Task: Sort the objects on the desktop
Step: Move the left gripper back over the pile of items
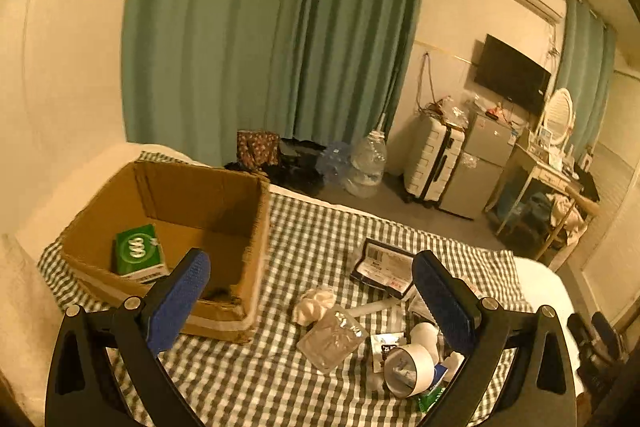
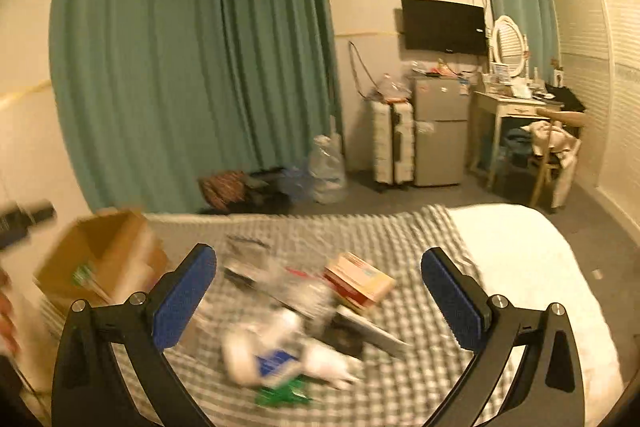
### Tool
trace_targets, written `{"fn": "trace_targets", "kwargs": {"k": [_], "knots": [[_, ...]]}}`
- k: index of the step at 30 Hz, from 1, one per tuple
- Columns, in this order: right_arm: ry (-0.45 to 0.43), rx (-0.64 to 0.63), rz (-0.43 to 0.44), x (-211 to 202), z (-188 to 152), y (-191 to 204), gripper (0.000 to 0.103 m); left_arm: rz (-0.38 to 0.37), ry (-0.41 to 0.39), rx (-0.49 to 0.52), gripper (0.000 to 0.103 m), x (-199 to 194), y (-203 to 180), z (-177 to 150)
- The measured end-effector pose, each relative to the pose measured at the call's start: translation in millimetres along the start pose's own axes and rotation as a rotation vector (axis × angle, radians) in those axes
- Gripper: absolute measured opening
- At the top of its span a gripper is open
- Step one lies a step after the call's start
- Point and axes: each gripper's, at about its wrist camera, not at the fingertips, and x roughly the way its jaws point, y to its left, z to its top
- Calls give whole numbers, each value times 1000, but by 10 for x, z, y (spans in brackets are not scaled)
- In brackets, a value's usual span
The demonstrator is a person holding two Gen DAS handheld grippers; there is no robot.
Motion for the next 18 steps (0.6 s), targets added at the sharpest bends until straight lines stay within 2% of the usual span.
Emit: {"fn": "trace_targets", "kwargs": {"k": [3, 6, 8, 11, 13, 15, 16, 17, 18], "knots": [[33, 5, -25, 183, -270, -186, 103, -2, 10, 27, 103, 166, -148, -183], [48, 30, 6, 381, -611, -426, 103, 7, -12, 38, 103, 288, -297, -442], [126, 27, -33, 590, -843, -468, 103, -9, 9, 21, 103, 386, -378, -602], [140, 8, 49, 779, -855, -502, 103, -45, 81, -14, 103, 658, -504, -882], [126, -35, 60, 851, -803, -488, 103, -3, 197, -4, 103, 928, -590, -1062], [97, -66, 92, 905, -821, -524, 103, -18, 257, -40, 103, 1086, -544, -1094], [110, -71, 101, 955, -851, -546, 103, -7, 272, -62, 103, 1135, -512, -1104], [132, -69, 110, 1011, -887, -571, 98, 15, 281, -84, 103, 1176, -459, -1101], [162, -59, 117, 1106, -919, -607, 88, 47, 279, -116, 103, 1210, -374, -1094]]}}
